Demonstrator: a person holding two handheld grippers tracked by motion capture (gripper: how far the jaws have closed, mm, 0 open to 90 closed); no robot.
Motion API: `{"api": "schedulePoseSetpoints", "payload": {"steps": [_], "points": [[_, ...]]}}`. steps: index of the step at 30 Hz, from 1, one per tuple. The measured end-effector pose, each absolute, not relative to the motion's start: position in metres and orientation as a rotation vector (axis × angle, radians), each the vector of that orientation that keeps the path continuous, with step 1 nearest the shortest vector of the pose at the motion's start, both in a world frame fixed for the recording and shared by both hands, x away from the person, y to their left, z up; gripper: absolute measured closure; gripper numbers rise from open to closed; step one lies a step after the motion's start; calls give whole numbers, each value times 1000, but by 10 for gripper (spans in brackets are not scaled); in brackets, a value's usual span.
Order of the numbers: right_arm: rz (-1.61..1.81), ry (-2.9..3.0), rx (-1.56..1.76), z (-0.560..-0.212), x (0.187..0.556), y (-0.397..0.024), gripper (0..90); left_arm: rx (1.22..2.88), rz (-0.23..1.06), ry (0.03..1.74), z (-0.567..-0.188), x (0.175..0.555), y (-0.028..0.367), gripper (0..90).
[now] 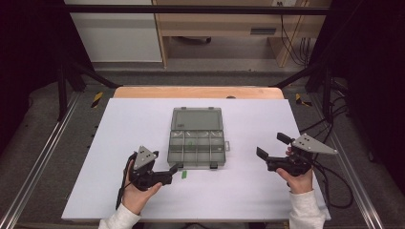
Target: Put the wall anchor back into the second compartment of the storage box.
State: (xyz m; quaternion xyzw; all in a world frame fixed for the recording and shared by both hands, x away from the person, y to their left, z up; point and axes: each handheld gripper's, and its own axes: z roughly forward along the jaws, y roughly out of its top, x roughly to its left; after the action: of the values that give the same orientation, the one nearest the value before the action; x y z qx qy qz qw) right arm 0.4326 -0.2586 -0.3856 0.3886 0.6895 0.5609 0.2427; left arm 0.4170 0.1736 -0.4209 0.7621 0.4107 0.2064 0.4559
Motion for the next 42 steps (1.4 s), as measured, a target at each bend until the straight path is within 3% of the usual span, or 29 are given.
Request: {"api": "schedulePoseSetpoints", "payload": {"steps": [13, 32, 42], "points": [[1533, 1882, 1061, -386, 433, -259, 38, 2001, 472, 1059, -445, 412, 157, 258], [1534, 1889, 1067, -386, 433, -258, 38, 2051, 439, 1167, -470, 425, 134, 575], [1533, 1889, 1065, -387, 433, -257, 39, 2054, 410, 1184, -475, 430, 128, 671]]}}
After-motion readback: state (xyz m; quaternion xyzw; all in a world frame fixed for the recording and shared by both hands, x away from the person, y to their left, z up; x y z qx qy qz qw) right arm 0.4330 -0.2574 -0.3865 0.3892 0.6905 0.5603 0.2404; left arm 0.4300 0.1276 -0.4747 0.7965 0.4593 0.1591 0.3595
